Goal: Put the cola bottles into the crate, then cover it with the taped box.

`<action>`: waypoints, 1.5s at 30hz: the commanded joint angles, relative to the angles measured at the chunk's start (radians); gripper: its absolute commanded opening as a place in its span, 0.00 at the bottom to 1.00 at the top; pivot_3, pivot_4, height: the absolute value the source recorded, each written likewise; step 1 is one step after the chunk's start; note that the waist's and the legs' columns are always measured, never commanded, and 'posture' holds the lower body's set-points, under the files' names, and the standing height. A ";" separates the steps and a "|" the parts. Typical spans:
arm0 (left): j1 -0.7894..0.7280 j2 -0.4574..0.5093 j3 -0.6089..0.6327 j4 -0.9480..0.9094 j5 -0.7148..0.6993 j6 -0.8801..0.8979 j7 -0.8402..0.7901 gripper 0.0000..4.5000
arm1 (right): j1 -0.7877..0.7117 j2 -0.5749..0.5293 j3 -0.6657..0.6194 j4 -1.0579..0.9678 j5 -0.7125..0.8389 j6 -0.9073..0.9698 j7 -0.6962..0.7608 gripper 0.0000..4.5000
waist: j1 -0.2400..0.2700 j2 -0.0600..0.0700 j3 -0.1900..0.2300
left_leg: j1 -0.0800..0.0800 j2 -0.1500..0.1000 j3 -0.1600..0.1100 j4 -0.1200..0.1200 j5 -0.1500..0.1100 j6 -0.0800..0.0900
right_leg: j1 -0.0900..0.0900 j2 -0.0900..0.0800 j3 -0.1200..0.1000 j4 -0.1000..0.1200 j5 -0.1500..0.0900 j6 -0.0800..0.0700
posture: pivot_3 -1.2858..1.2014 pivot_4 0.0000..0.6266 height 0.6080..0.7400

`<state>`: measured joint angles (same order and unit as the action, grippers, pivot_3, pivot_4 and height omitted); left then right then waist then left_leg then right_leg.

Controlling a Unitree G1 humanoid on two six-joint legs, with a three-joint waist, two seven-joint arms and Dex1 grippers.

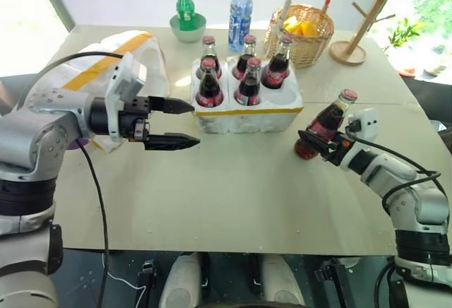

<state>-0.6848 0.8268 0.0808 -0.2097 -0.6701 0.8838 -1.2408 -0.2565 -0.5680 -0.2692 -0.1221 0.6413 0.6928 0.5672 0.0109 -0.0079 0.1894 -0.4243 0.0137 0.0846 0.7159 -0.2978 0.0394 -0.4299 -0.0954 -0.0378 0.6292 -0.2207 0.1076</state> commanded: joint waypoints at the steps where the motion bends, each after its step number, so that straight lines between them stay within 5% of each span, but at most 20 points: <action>1: 0.001 0.021 0.031 -0.016 -0.022 -0.016 0.012 1.00 | -0.047 -0.048 -0.086 -0.152 0.132 0.033 0.056 0.64 | -0.001 0.001 0.001 | 0.000 0.000 0.000 0.000 0.000 0.000 | 0.000 0.000 0.000 0.000 0.000 0.000 | 0.52 0.24 1.00; 7: 0.006 0.020 0.047 -0.003 -0.024 -0.026 0.041 1.00 | -0.287 -0.091 -0.072 -0.115 0.196 0.083 0.048 0.64 | -0.014 0.002 0.001 | 0.000 0.000 0.001 0.000 -0.001 0.002 | -0.002 0.000 0.001 0.001 0.000 0.000 | 0.52 0.24 1.00; 16: 0.016 0.020 0.047 -0.004 -0.026 -0.054 0.077 1.00 | -0.674 0.032 0.180 0.326 -0.115 -0.107 0.038 0.64 | -0.026 0.002 0.001 | -0.001 0.000 0.002 -0.001 0.001 -0.003 | -0.003 0.001 0.001 0.000 0.000 0.000 | 0.52 0.24 1.00; 24: 0.020 0.044 0.074 -0.016 -0.044 -0.054 0.098 1.00 | -0.689 0.057 0.356 0.513 -0.338 -0.175 0.082 0.64 | -0.026 0.002 0.001 | -0.005 0.000 0.003 -0.003 0.002 -0.003 | -0.005 0.000 0.002 0.000 0.000 0.000 | 0.52 0.24 1.00; 27: 0.023 0.052 0.086 -0.010 -0.043 -0.062 0.107 1.00 | -0.674 0.073 0.359 0.513 -0.362 -0.178 0.078 0.95 | -0.027 0.001 0.001 | -0.003 0.000 0.003 -0.003 0.002 -0.003 | -0.005 0.000 0.002 0.001 0.000 0.000 | 0.52 0.24 1.00; 31: 0.025 0.065 0.109 -0.002 -0.047 -0.063 0.118 1.00 | -0.665 0.066 0.315 0.456 -0.342 -0.136 0.082 0.99 | -0.026 0.001 0.001 | -0.002 0.001 0.003 -0.003 0.002 -0.004 | -0.004 0.000 0.002 0.001 0.000 0.000 | 0.52 0.24 1.00; 39: 0.117 0.223 0.288 -0.043 -0.082 -0.016 0.125 1.00 | -0.677 -0.180 0.166 0.216 -0.196 0.072 0.250 0.99 | -0.024 0.002 0.001 | -0.003 0.001 0.003 -0.005 0.002 -0.004 | -0.006 0.000 0.002 0.000 0.000 0.000 | 0.52 0.24 1.00; 45: 0.346 0.503 0.502 0.080 0.084 -0.016 0.046 1.00 | -0.657 -0.385 0.099 0.175 -0.099 0.169 0.430 0.99 | -0.034 0.002 0.001 | -0.002 0.001 0.005 -0.008 0.001 -0.003 | -0.007 -0.001 0.002 -0.003 -0.001 -0.001 | 0.52 0.24 1.00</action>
<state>-0.3631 1.2856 0.5053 -0.1731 -0.6518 0.8810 -1.1621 -0.9094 -0.9330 -0.1418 0.0950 0.5120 0.8595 0.9552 -0.0229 -0.0062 0.1909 -0.4253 0.0151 0.0920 0.7063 -0.2978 0.0389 -0.4379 -0.0961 -0.0349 0.6261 -0.2217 0.1059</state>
